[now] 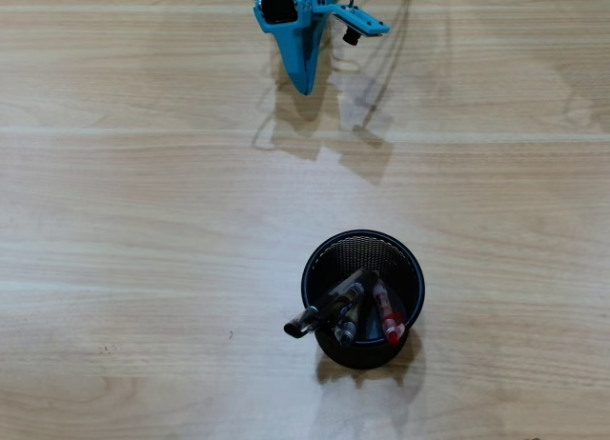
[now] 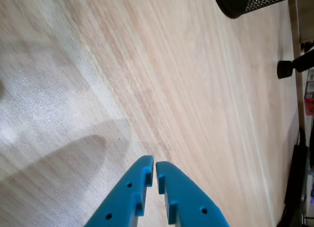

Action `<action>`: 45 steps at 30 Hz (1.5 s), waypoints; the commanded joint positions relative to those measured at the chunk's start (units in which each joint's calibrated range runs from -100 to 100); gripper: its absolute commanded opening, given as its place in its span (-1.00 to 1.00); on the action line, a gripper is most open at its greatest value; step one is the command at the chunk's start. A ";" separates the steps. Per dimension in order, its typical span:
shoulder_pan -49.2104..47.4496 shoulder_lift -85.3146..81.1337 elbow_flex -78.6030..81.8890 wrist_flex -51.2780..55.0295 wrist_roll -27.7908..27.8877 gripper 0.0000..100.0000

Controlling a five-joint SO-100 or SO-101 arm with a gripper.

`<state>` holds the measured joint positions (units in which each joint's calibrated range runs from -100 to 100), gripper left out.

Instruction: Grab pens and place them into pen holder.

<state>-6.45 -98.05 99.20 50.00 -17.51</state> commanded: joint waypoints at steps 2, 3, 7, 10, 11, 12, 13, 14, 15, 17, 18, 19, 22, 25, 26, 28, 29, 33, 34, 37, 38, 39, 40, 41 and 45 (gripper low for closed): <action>0.32 -0.44 0.17 0.15 0.26 -0.96; 0.41 -0.44 0.17 0.41 0.26 -0.96; 0.14 -0.44 -0.01 0.75 0.72 -0.96; 0.41 -0.44 0.08 0.75 3.26 -0.96; 0.41 -0.44 0.08 0.75 4.02 -0.96; 0.32 -0.44 0.17 0.75 5.24 -0.96; 0.23 -0.44 0.17 0.75 5.75 -0.96; 0.23 -0.44 0.17 0.75 6.15 -0.96; 0.23 -0.44 0.26 0.75 6.51 -0.96; 0.05 -0.44 0.26 0.75 7.12 -0.96; 0.05 -0.44 0.26 0.75 7.52 -0.96; 0.05 -0.44 0.26 0.84 7.98 -0.96; 0.05 -0.44 0.26 0.84 8.79 -0.95; -0.13 -0.44 0.26 0.84 9.00 -0.95; -0.13 -0.44 0.26 0.84 8.85 -0.95; -0.13 -0.44 0.26 0.84 8.64 -0.95; -0.13 -0.44 0.26 0.84 8.59 -0.95; 0.05 -0.44 -0.01 0.84 8.59 -0.95; 0.23 -0.44 -0.10 0.84 8.59 -0.95; 0.50 -0.44 -0.19 0.93 7.17 -0.95; 0.50 -0.44 -0.28 0.93 4.37 -0.95; 0.50 -0.44 -0.28 0.93 3.46 -0.95; 0.41 -0.44 -0.28 0.93 3.05 -0.95; 0.41 -0.44 -0.28 0.93 3.05 -0.95; 0.41 -0.44 -0.28 0.93 3.05 -0.95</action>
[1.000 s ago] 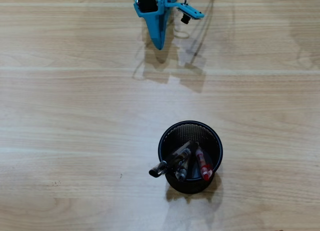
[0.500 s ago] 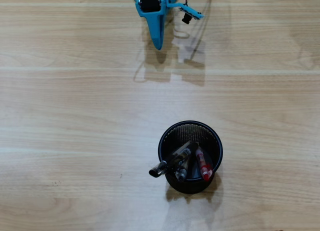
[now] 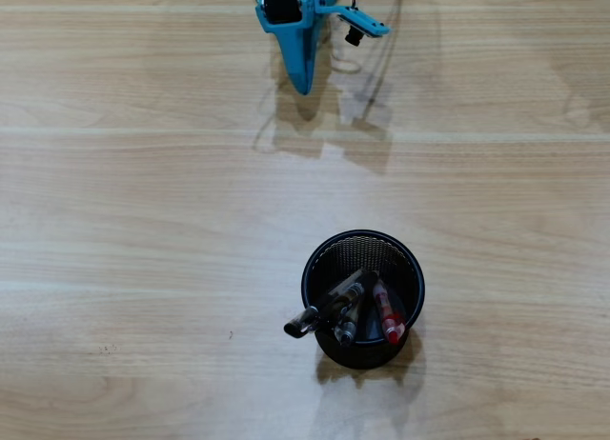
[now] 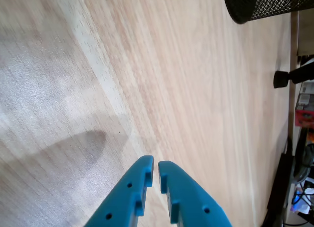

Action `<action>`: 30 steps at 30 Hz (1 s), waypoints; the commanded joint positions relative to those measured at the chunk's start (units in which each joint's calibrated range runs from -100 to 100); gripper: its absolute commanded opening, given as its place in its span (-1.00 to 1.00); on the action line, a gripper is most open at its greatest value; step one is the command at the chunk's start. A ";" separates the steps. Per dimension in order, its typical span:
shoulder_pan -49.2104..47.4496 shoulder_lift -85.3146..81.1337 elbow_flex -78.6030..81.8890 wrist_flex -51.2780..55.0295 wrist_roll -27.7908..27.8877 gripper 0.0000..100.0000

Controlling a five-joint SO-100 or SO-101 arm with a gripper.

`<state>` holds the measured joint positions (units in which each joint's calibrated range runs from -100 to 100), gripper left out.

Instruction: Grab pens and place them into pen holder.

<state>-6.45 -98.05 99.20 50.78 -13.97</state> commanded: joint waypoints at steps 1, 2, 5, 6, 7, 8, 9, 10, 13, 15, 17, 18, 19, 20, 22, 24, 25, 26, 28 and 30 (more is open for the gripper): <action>0.41 -0.44 -0.10 -0.46 -0.48 -0.95; 0.41 -0.44 0.17 -0.71 -0.58 -0.95; 0.32 -0.44 0.26 -0.71 -0.58 -0.95; 0.14 -0.44 0.26 -0.71 -0.53 -0.95; 0.05 -0.44 0.26 -0.71 -0.53 -0.95; 0.05 -0.44 0.26 -0.71 -0.53 -0.95; 0.05 -0.44 0.26 -0.71 -0.53 -0.95; 0.14 -0.44 0.26 -0.71 -0.58 -0.95; 0.32 -0.44 0.26 -0.71 -0.73 -0.95; 0.14 -0.44 0.26 -0.71 -0.73 -0.95; 0.05 -0.44 0.26 -0.71 -0.73 -0.95; -0.13 -0.44 0.26 -0.71 -0.68 -0.95; -0.13 -0.44 0.26 -0.71 -0.63 -0.95; -0.13 -0.44 0.26 -0.71 -0.63 -0.95; -0.13 -0.44 0.26 -0.71 -0.63 -0.95; -0.13 -0.44 0.26 -0.71 -0.63 -0.95; -0.13 -0.44 0.26 -0.71 -0.63 -0.95; -0.13 -0.44 0.26 -0.71 -0.63 -0.95; -0.13 -0.44 0.26 -0.71 -0.63 -0.95; -0.13 -0.44 0.26 -0.71 -0.63 -0.95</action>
